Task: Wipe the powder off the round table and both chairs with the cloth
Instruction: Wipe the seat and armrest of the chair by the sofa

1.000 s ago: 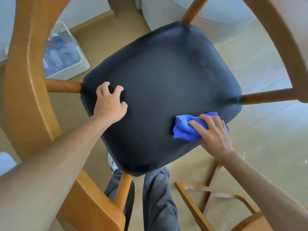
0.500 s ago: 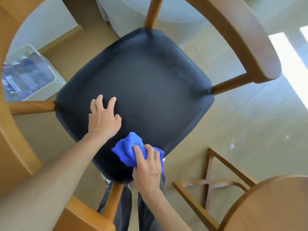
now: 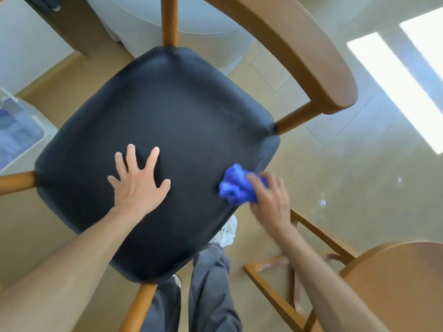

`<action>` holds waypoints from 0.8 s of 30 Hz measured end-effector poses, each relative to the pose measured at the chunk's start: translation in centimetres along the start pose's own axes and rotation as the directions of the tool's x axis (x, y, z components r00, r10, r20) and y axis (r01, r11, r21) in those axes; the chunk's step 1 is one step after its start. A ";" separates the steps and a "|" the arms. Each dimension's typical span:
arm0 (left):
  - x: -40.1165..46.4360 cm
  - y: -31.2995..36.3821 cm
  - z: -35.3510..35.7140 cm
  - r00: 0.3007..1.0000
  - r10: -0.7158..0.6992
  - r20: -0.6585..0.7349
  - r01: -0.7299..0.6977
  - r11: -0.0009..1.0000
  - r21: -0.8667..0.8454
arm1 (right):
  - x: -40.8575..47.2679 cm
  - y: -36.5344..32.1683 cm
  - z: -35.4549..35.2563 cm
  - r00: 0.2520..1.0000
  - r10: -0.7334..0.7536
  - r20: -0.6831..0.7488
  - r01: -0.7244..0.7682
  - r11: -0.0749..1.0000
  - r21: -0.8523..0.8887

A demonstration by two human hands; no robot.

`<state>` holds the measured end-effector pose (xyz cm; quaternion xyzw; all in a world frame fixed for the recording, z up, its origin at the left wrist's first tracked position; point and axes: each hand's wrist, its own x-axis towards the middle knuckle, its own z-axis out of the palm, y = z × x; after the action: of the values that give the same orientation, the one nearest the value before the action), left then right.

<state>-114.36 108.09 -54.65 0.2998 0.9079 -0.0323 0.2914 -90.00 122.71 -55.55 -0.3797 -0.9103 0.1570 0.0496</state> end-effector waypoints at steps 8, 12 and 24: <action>0.3 0.2 -0.1 1.000 -0.011 0.007 0.011 1.000 0.011 | 7.8 2.3 -0.1 0.806 0.587 -0.071 -0.559 0.795 0.235; 0.2 0.5 0.0 1.000 -0.012 0.009 0.012 1.000 0.018 | 3.1 -2.4 1.5 0.809 0.580 -0.097 -0.539 0.797 0.274; 3.8 2.9 -2.4 0.992 0.122 0.019 -0.123 0.985 0.118 | 11.0 -2.0 -2.3 0.865 0.498 0.063 -0.500 0.866 0.015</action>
<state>-116.37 113.02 -54.41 0.3717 0.8825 -0.0702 0.2795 -98.60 129.73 -53.06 -0.5966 -0.7797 0.1895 -0.0128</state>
